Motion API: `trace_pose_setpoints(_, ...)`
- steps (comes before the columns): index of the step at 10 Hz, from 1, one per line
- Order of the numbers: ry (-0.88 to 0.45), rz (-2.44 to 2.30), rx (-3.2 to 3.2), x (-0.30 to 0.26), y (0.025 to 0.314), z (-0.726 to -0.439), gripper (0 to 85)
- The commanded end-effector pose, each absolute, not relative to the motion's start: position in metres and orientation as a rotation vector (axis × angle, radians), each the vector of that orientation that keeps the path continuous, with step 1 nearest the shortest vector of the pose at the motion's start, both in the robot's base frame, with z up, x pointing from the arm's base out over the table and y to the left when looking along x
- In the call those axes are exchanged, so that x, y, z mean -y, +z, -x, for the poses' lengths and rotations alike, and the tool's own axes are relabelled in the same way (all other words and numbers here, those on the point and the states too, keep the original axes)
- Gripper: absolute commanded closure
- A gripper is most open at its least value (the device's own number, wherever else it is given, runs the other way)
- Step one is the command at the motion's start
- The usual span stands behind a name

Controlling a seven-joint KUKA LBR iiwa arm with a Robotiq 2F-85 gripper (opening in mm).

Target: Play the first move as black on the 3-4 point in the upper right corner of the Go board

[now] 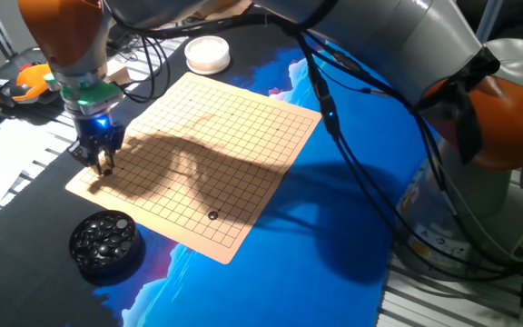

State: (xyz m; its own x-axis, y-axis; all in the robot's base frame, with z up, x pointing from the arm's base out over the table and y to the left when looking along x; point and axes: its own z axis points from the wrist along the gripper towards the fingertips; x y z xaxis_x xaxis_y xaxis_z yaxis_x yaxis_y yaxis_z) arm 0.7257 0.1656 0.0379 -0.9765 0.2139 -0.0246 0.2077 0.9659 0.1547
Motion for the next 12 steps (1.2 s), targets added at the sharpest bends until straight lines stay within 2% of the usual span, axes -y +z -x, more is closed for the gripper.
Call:
trace_pose_setpoints(1, 0.233, -0.327, -3.074, -0.165, 0.039, -0.726, 51.0)
trace_pose_setpoints(5, 0.233, -0.311, -3.088, -0.172, 0.049, -0.724, 51.0)
trace_pose_setpoints(6, 0.239, -0.295, -3.093, -0.175, 0.055, -0.721, 68.0)
trace_pose_setpoints(8, 0.251, -0.230, -3.095, -0.178, 0.061, -0.716, 68.0)
trace_pose_setpoints(9, 0.250, -0.184, -3.094, -0.179, 0.065, -0.713, 85.0)
trace_pose_setpoints(12, 0.241, -0.062, -3.114, -0.185, 0.087, -0.709, 85.0)
